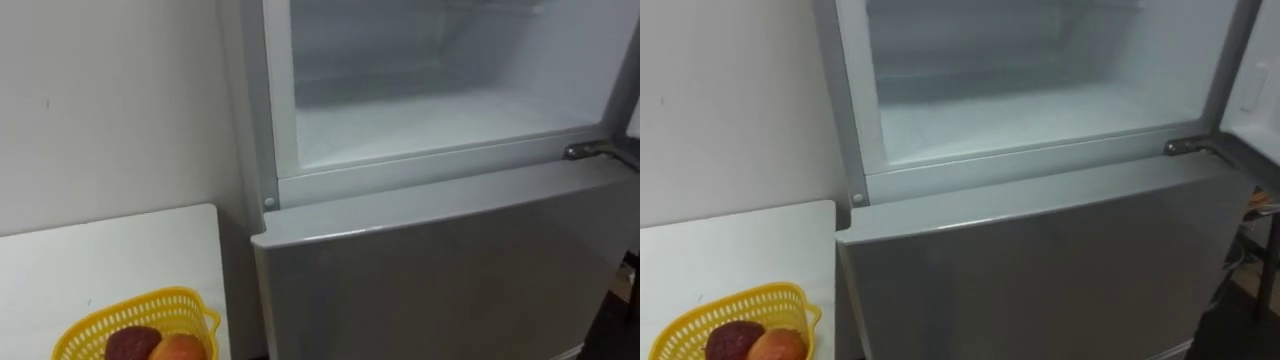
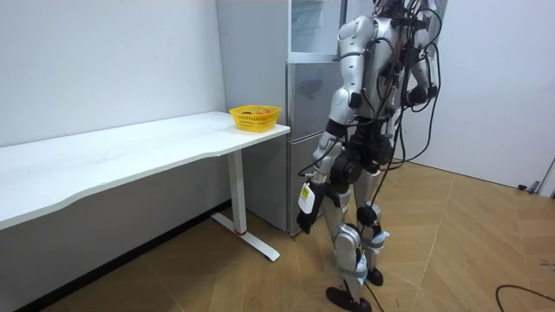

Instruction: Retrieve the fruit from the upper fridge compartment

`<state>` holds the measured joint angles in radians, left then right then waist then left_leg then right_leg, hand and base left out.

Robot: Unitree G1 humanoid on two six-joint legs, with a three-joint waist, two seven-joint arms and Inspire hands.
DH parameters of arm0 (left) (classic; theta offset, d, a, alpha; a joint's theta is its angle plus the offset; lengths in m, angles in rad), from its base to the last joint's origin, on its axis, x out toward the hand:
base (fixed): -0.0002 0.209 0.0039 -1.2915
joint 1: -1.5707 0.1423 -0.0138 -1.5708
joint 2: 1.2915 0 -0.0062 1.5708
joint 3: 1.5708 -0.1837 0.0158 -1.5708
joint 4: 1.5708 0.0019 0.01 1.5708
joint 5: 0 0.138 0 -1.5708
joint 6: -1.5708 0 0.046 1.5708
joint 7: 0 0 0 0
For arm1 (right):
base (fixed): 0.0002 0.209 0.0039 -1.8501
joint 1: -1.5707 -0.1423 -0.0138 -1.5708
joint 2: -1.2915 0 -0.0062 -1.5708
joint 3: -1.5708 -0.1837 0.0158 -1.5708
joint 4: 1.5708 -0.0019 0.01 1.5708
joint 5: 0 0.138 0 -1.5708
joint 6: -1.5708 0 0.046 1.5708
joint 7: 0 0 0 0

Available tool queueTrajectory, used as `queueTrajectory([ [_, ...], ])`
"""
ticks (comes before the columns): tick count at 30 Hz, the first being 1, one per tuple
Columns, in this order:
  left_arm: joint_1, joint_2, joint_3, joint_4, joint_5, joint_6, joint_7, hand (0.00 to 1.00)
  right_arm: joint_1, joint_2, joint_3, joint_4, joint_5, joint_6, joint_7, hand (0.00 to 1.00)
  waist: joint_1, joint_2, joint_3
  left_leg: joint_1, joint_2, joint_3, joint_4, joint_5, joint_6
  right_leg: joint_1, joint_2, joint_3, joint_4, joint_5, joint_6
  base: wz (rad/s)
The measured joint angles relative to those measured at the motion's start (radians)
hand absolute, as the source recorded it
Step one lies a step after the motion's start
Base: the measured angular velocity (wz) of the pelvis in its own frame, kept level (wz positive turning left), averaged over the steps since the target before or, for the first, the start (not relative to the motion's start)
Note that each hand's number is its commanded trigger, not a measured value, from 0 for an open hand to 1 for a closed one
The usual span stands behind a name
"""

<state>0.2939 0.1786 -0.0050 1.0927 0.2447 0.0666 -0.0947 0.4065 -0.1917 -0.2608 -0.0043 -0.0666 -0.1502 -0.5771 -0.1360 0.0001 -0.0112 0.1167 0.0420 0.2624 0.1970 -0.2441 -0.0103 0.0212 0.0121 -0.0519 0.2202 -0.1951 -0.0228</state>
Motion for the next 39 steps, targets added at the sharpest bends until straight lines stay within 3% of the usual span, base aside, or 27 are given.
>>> queueTrajectory([
  [6, 0.03, 0.011, 0.002, -0.055, 0.001, -0.001, 0.002, 0.0, 0.004, 0.0, -0.037, 0.033, 0.143, 0.004, -0.044, 0.0, -0.03, -0.027, 0.0036, -0.002, 0.001, 0.005, 0.0, 0.0, 0.0, -0.006, 0.004, 0.018, 0.0, -0.004, 0.0, -0.05],
  [12, 0.041, 0.028, 0.002, -0.075, 0.001, -0.002, 0.004, 0.0, -0.039, -0.001, -0.175, 0.034, 0.361, -0.004, -0.171, 0.0, -0.034, -0.053, 0.0052, -0.004, 0.001, 0.005, -0.001, 0.0, 0.0, -0.012, 0.007, 0.019, 0.002, -0.003, 0.0, 0.0],
  [19, 0.056, 0.026, 0.033, -0.091, -0.001, -0.004, 0.004, 0.0, -0.063, -0.005, -0.263, 0.032, 0.672, -0.002, -0.207, 0.0, -0.074, -0.053, 0.005, -0.017, 0.002, 0.001, -0.005, 0.0, 0.0, -0.023, 0.006, 0.01, 0.001, -0.003, 0.0, 0.04],
  [21, 0.057, 0.028, 0.062, -0.094, -0.017, -0.004, 0.004, 0.0, -0.082, -0.027, -0.316, 0.03, 0.766, -0.002, -0.211, 0.0, -0.083, -0.052, 0.005, -0.017, 0.002, 0.001, -0.011, 0.0, 0.0, -0.02, 0.006, 0.01, 0.0, -0.003, 0.0, 0.0],
  [23, 0.057, 0.028, 0.098, -0.095, -0.017, -0.011, 0.004, 0.0, -0.109, -0.074, -0.376, 0.029, 0.87, -0.002, -0.215, 0.0, -0.096, -0.054, 0.0053, -0.018, 0.002, 0.002, -0.011, 0.0, 0.0, -0.021, 0.007, 0.011, 0.002, -0.003, 0.0, -0.02],
  [28, 0.057, 0.027, 0.122, -0.103, -0.016, -0.039, -0.002, 0.0, -0.174, -0.119, -0.456, 0.027, 0.993, -0.022, -0.172, 0.0, -0.106, -0.06, 0.0053, -0.017, 0.002, 0.012, -0.011, 0.0, 0.0, -0.034, 0.01, 0.026, 0.006, -0.003, 0.0, -0.1],
  [34, 0.057, 0.032, 0.126, -0.11, -0.016, -0.037, -0.002, 0.0, -0.189, -0.123, -0.474, 0.027, 1.28, -0.022, -0.084, 0.0, -0.108, -0.07, 0.0072, -0.016, 0.002, 0.012, -0.013, 0.0, 0.0, -0.042, 0.009, 0.024, 0.021, -0.003, -0.001, -0.03],
  [39, 0.063, 0.03, 0.138, -0.111, -0.016, -0.04, 0.005, 0.0, -0.211, -0.125, -0.478, 0.027, 1.394, -0.023, -0.001, 0.0, -0.107, -0.073, 0.0082, -0.018, 0.002, 0.012, -0.014, 0.0, 0.0, -0.041, 0.008, 0.024, 0.017, -0.003, 0.0, 0.0],
])
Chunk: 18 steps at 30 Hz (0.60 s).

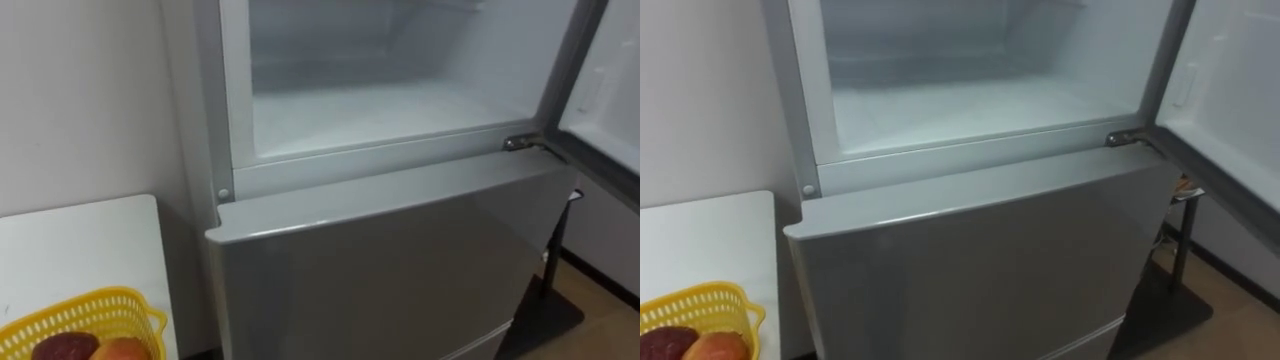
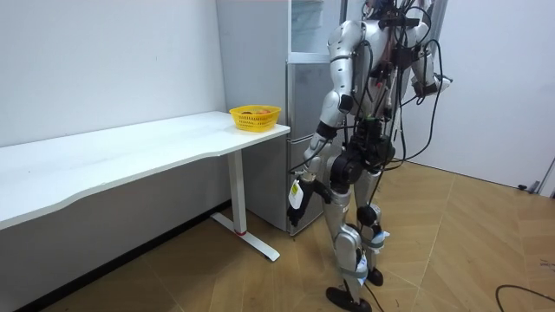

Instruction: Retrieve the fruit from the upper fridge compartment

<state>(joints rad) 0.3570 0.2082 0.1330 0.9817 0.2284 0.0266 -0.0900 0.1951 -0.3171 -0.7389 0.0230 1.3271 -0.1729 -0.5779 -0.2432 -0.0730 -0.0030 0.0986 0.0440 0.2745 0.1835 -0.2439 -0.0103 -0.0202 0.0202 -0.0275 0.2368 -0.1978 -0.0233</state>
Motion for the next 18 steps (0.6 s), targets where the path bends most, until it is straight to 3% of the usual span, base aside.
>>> queueTrajectory([
  [8, 0.01, -0.019, 0.043, 0.006, 0.003, -0.004, 0.011, 0.0, -0.085, -0.005, 0.0, -0.005, 0.053, 0.0, 0.18, 0.0, 0.003, 0.003, -0.0018, 0.001, 0.0, 0.0, 0.003, 0.0, 0.0, -0.004, -0.001, -0.001, 0.007, 0.0, 0.0, 0.0],
  [18, 0.035, -0.039, 0.059, 0.017, 0.0, -0.004, 0.017, 0.0, -0.098, -0.006, 0.0, -0.126, 0.099, 0.022, 0.382, 0.0, 0.014, 0.01, -0.0042, 0.009, 0.004, -0.002, 0.005, 0.0, 0.0, 0.01, 0.0, -0.005, 0.002, 0.002, -0.003, 0.01],
])
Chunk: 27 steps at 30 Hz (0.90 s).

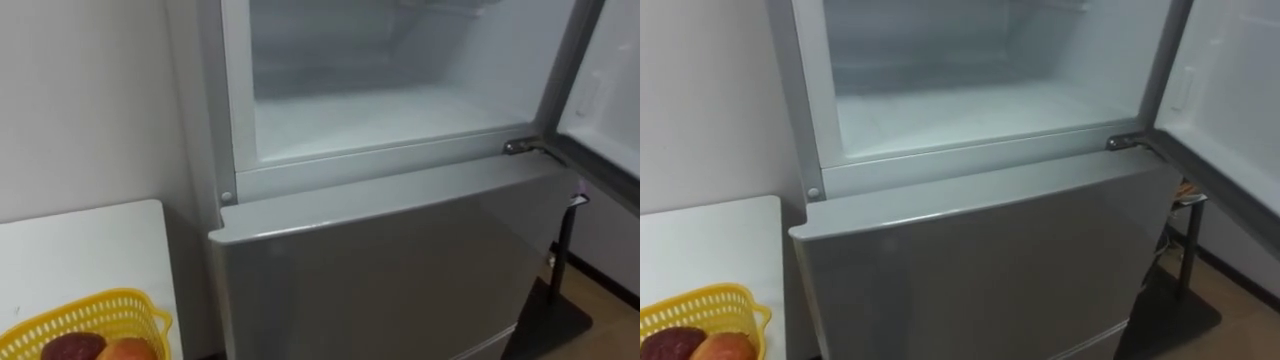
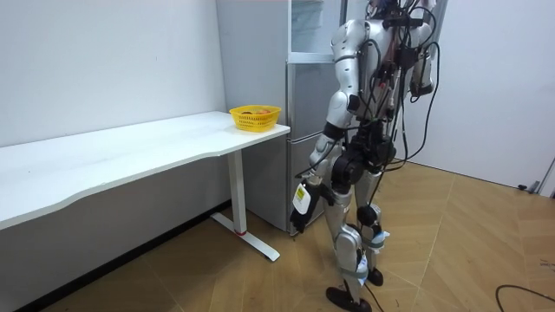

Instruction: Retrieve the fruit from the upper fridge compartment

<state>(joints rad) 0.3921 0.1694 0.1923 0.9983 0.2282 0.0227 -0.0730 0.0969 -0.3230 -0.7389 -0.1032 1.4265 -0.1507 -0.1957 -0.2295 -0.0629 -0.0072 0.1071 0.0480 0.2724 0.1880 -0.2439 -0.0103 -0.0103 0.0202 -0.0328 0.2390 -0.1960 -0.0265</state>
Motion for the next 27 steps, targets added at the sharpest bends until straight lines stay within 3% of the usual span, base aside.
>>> queueTrajectory([
  [6, 0.0, 0.0, 0.002, 0.012, 0.0, 0.0, -0.001, 0.0, 0.001, 0.0, 0.01, -0.03, -0.007, 0.002, 0.114, 0.0, 0.019, 0.007, 0.0003, 0.002, 0.0, -0.004, 0.001, 0.0, 0.0, 0.012, -0.002, 0.0, 0.0, 0.0, -0.001, 0.01],
  [12, 0.001, -0.001, 0.002, 0.023, 0.001, 0.01, -0.006, 0.0, 0.001, 0.0, 0.016, -0.032, -0.022, 0.04, 0.23, 0.0, 0.042, 0.008, -0.0003, 0.005, 0.003, -0.004, 0.001, 0.0, 0.0, 0.006, -0.001, -0.003, 0.002, 0.001, -0.003, 0.0],
  [22, -0.007, 0.0, -0.007, 0.046, 0.0, 0.022, -0.01, 0.0, 0.002, -0.003, 0.16, -0.046, -0.11, 0.078, 0.438, 0.0, 0.059, 0.011, -0.0042, 0.009, 0.009, -0.009, 0.009, 0.0, -0.001, 0.013, 0.0, -0.017, 0.001, 0.008, -0.011, 0.02],
  [27, -0.013, 0.009, -0.022, 0.045, -0.001, 0.023, -0.011, 0.0, 0.007, -0.002, 0.244, -0.055, -0.2, 0.096, 0.504, 0.0, 0.091, -0.007, -0.0052, 0.011, 0.011, -0.011, 0.01, 0.001, -0.002, 0.013, 0.0, -0.017, 0.006, 0.009, -0.013, 0.0],
])
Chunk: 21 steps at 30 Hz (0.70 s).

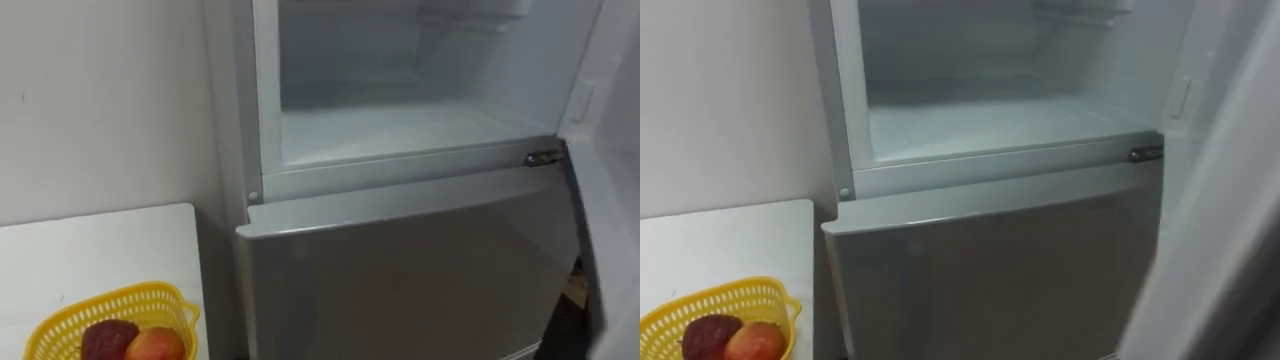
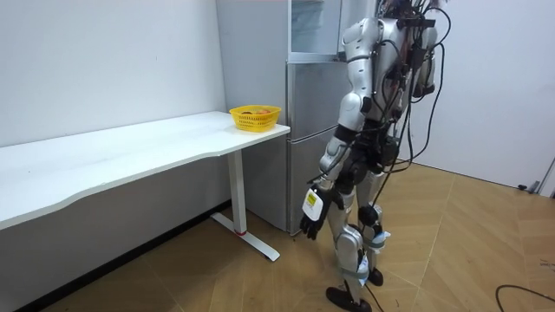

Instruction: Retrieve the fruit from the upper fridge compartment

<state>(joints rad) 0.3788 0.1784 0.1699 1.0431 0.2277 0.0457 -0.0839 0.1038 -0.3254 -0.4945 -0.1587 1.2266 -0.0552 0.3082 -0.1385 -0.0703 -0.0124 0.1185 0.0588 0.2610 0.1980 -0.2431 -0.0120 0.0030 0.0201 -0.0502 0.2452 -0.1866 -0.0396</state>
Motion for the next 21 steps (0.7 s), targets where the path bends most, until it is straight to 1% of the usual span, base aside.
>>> queueTrajectory([
  [2, -0.001, 0.001, 0.0, 0.0, 0.0, 0.008, 0.004, 0.0, 0.0, -0.001, 0.004, 0.0, -0.036, 0.016, 0.009, 0.0, 0.009, -0.013, -0.0001, -0.002, 0.001, -0.003, 0.0, 0.0, 0.0, 0.001, -0.001, -0.006, -0.003, 0.002, 0.0, 0.04],
  [4, -0.003, 0.005, -0.012, 0.0, 0.0, 0.02, 0.004, 0.0, 0.0, -0.002, 0.014, 0.0, -0.062, 0.03, 0.017, 0.0, 0.011, -0.021, -0.0001, -0.003, 0.0, -0.01, 0.0, 0.0, 0.0, 0.003, -0.001, -0.01, -0.004, 0.003, 0.0, 0.07],
  [5, -0.002, 0.01, -0.026, 0.0, 0.0, 0.021, 0.004, 0.0, 0.0, -0.002, 0.026, 0.0, -0.075, 0.036, 0.023, 0.0, 0.011, -0.025, -0.002, -0.002, 0.0, -0.014, 0.0, 0.0, 0.0, 0.006, -0.001, -0.01, -0.006, 0.004, 0.0, 0.07],
  [6, -0.003, 0.014, -0.034, 0.0, 0.0, 0.021, 0.004, 0.0, 0.0, -0.004, 0.036, 0.0, -0.08, 0.036, 0.023, 0.0, 0.011, -0.025, -0.0019, -0.002, 0.0, -0.016, 0.001, 0.0, 0.0, 0.007, -0.001, -0.012, -0.008, 0.004, 0.0, 0.09],
  [8, -0.014, 0.024, -0.056, 0.003, 0.0, 0.022, 0.004, 0.0, -0.001, -0.006, 0.056, 0.0, -0.096, 0.045, 0.024, 0.0, 0.013, -0.029, -0.0006, -0.002, 0.0, -0.026, 0.002, 0.0, 0.0, 0.018, -0.001, -0.023, -0.022, 0.008, 0.0, 0.12],
  [9, -0.02, 0.025, -0.056, 0.005, 0.0, 0.021, 0.005, 0.0, -0.003, -0.007, 0.059, 0.0, -0.104, 0.048, 0.024, 0.0, 0.018, -0.031, 0.0004, -0.003, 0.0, -0.026, 0.002, 0.0, 0.0, 0.018, -0.001, -0.024, -0.023, 0.009, 0.001, 0.07],
  [11, -0.046, 0.032, -0.056, 0.013, 0.001, 0.02, 0.005, 0.0, -0.007, -0.024, 0.061, 0.0, -0.147, 0.06, 0.024, 0.0, 0.039, -0.034, 0.0048, -0.007, -0.001, -0.029, 0.002, 0.0, 0.0, 0.018, -0.001, -0.03, -0.025, 0.01, 0.001, 0.07],
  [13, -0.053, 0.036, -0.055, 0.015, 0.0, 0.021, 0.005, 0.0, -0.008, -0.036, 0.062, 0.0, -0.176, 0.061, 0.023, 0.0, 0.049, -0.035, 0.0052, -0.012, -0.002, -0.035, 0.001, 0.0, 0.0, 0.017, -0.001, -0.036, -0.026, 0.01, 0.001, 0.09],
  [14, -0.055, 0.038, -0.055, 0.015, -0.001, 0.021, 0.005, 0.0, -0.008, -0.043, 0.067, 0.0, -0.178, 0.062, 0.016, 0.0, 0.062, -0.034, 0.0076, -0.013, -0.002, -0.035, 0.0, 0.0, 0.0, 0.018, 0.0, -0.035, -0.026, 0.01, 0.002, 0.0],
  [16, -0.057, 0.038, -0.056, 0.015, -0.002, 0.024, 0.008, 0.0, -0.029, -0.052, 0.1, 0.0, -0.179, 0.063, -0.004, 0.0, 0.072, -0.029, 0.0114, -0.02, -0.002, -0.038, 0.0, 0.0, 0.0, 0.023, 0.0, -0.036, -0.03, 0.011, 0.003, 0.02],
  [18, -0.058, 0.034, -0.057, 0.015, -0.002, 0.033, 0.01, 0.0, -0.046, -0.052, 0.119, 0.0, -0.179, 0.053, -0.023, 0.0, 0.072, -0.024, 0.0146, -0.019, -0.002, -0.042, 0.001, 0.0, 0.0, 0.029, -0.001, -0.038, -0.031, 0.011, 0.003, 0.04],
  [19, -0.059, 0.035, -0.063, 0.016, -0.002, 0.04, 0.01, 0.0, -0.046, -0.053, 0.123, 0.003, -0.178, 0.054, -0.031, 0.0, 0.067, -0.016, 0.0166, -0.019, -0.003, -0.046, 0.004, 0.0, 0.0, 0.034, -0.001, -0.041, -0.035, 0.011, 0.003, 0.05],
  [21, -0.061, 0.035, -0.066, 0.015, 0.0, 0.04, 0.013, 0.0, -0.058, -0.052, 0.13, 0.019, -0.208, 0.045, -0.036, 0.0, 0.068, -0.013, 0.0147, -0.018, -0.002, -0.048, 0.003, 0.0, 0.0, 0.036, -0.002, -0.042, -0.036, 0.012, 0.002, 0.02],
])
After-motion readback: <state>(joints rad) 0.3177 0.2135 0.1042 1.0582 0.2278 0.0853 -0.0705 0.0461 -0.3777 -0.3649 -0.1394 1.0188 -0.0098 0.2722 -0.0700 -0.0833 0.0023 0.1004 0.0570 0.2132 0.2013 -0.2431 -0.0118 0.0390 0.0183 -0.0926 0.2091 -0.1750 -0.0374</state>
